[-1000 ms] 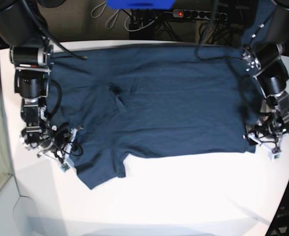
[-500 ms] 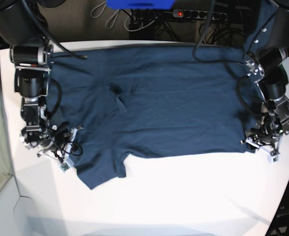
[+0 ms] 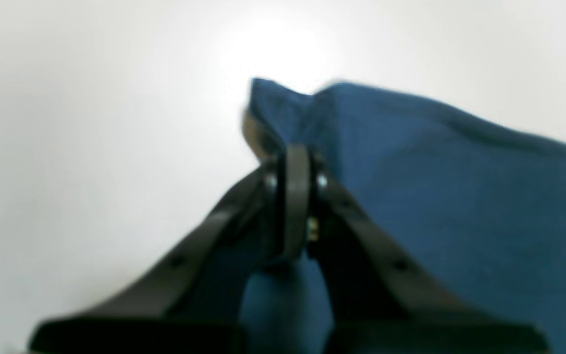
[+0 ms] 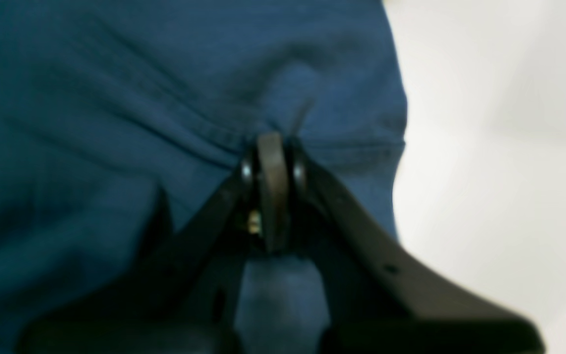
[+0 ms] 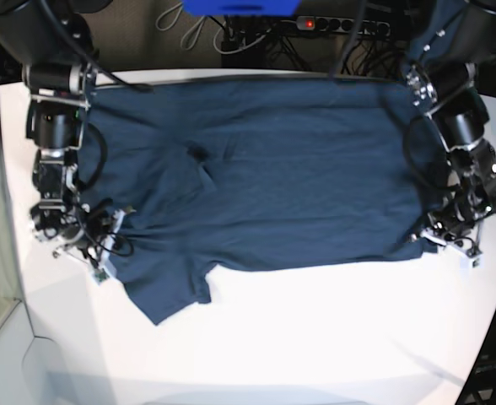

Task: Layout the t-shirt on the table in an organized manner, then fold the t-shirt properly
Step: 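Grasp the hem edge with both grippers and fold it toward the collar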

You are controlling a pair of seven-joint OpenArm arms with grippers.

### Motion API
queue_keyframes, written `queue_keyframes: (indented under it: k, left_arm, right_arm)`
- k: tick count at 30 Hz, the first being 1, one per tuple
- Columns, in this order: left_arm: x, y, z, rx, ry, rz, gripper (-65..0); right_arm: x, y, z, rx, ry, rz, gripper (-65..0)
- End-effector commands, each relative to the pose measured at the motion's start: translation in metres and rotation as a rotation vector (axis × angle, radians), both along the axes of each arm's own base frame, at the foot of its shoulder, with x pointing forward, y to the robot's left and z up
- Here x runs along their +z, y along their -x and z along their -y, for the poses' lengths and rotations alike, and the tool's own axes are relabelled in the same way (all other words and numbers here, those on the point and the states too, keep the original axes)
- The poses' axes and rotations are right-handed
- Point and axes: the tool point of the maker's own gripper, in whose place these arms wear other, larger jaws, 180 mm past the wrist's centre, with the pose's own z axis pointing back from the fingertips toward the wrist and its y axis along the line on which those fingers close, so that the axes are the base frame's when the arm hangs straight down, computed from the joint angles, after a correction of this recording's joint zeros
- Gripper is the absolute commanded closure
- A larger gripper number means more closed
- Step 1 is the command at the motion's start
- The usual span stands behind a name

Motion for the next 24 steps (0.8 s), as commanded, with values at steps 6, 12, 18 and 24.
queue_keyframes:
  k: [6,12,18,24]
  left_arm:
    - [0.031,-0.011,-0.011,0.020,0.007,0.103,0.0]
    - [0.050,-0.003,-0.009,0.002,0.006,0.124,0.0]
    - [0.067,0.012,-0.006,-0.022,-0.018,0.151,0.0]
    - [0.069,0.026,-0.002,-0.034,-0.015,0.171,0.0]
  right_arm:
    - [0.028,-0.007,0.018,-0.033,0.082,0.027,0.0]
    - [0.055,-0.001,0.020,-0.040,0.143,0.092,0.0]
    - [0.070,0.018,0.021,-0.037,0.205,0.128,0.0]
    - [0.085,0.040,0.021,-0.032,0.267,0.161,0.0]
